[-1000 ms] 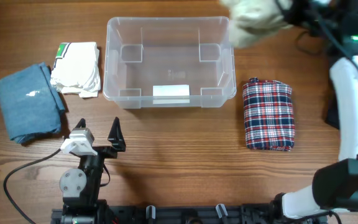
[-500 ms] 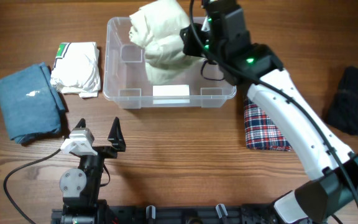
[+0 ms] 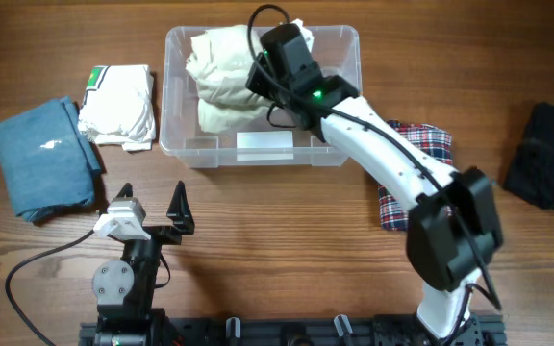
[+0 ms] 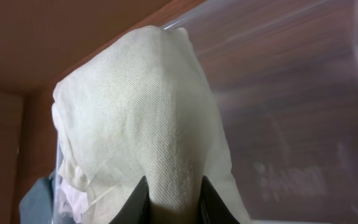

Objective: Pack container
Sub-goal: 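Carry the cream cloth into the bin's left side and release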

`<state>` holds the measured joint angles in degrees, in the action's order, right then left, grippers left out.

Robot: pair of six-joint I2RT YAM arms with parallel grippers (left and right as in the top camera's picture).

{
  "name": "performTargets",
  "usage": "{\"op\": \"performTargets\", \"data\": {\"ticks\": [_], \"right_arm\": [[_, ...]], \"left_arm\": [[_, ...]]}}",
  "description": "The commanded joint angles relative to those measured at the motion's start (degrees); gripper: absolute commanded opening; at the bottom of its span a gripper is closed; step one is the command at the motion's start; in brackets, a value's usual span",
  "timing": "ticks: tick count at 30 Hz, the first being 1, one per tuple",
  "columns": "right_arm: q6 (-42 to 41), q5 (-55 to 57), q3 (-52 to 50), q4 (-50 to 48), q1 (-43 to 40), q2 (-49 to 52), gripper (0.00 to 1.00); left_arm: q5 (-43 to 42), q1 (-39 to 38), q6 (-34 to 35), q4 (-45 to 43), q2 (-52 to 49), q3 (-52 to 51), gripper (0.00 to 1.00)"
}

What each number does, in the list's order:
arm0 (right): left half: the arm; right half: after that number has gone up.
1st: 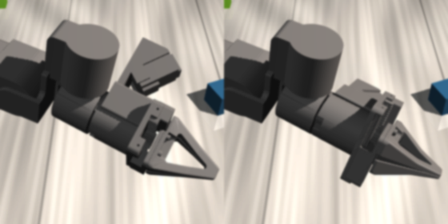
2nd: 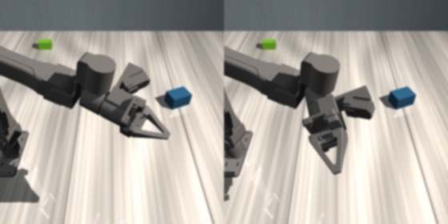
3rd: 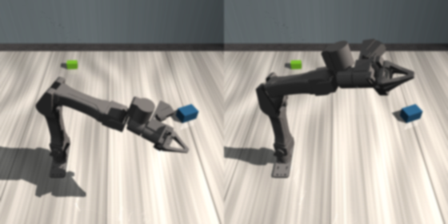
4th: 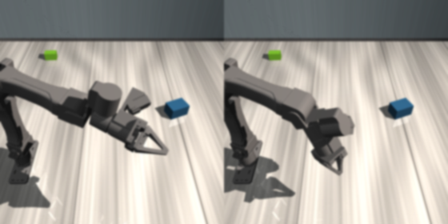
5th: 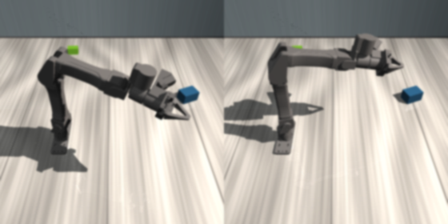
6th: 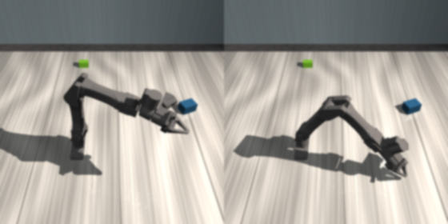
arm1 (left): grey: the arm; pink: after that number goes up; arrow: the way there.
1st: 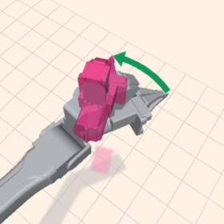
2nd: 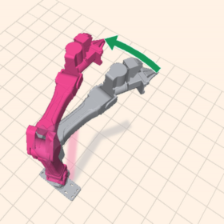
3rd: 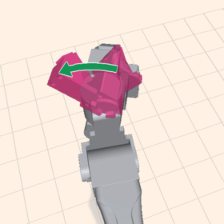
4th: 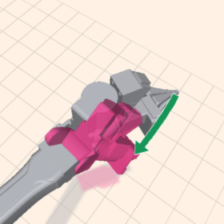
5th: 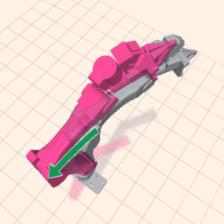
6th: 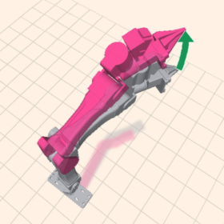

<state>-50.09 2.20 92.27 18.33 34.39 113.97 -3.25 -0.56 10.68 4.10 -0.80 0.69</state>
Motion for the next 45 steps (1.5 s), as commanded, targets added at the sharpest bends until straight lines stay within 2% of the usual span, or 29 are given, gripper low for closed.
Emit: {"op": "performTargets", "data": {"ticks": [1,5,14,15,17,22,24,26,30,31,40,45], "right_arm": [[-2.51,1.18,0.83,-4.11,1.62,2.89,0.04],[-3.74,4.04,0.83,-7.61,2.51,6.64,0.04],[-5.60,5.77,0.83,-8.15,2.69,10.34,0.04],[-5.57,5.77,0.83,-8.22,2.67,10.34,0.16],[-5.40,5.75,0.83,-8.24,2.78,10.34,0.52],[-2.84,5.51,0.83,-7.76,2.78,10.34,0.83],[-0.04,5.31,0.83,-6.54,2.78,10.32,0.87],[7.23,5.31,0.87,-6.43,2.78,10.08,0.94],[19.43,4.81,0.87,-5.55,2.27,8.13,0.98],[20.26,4.61,0.87,-4.70,2.10,7.58,0.99],[18.73,-13.77,0.87,-1.44,2.19,7.30,0.93],[18.01,-18.56,0.87,-1.33,2.12,7.30,0.93]], "left_arm": [[0.33,0.46,0.50,0.15,0.42,-0.37,1.00],[0.33,0.46,0.50,0.15,0.42,-0.37,1.00],[0.33,0.46,0.50,0.15,0.42,-0.37,1.00],[0.33,0.46,0.50,0.15,0.42,-0.37,1.00],[0.33,0.46,0.50,0.15,0.42,-0.37,1.00],[0.33,0.46,0.50,0.15,0.42,-0.37,1.00],[0.33,0.46,0.50,0.17,0.42,-0.37,1.00],[0.35,0.46,0.50,0.15,0.42,-0.37,1.00],[0.33,0.46,0.50,0.15,0.42,-0.37,1.00],[0.33,0.46,0.50,0.15,0.42,-0.37,1.00],[0.33,0.46,0.50,0.15,0.42,-0.37,1.00],[0.33,0.46,0.50,0.15,0.42,-0.37,1.00]]}}
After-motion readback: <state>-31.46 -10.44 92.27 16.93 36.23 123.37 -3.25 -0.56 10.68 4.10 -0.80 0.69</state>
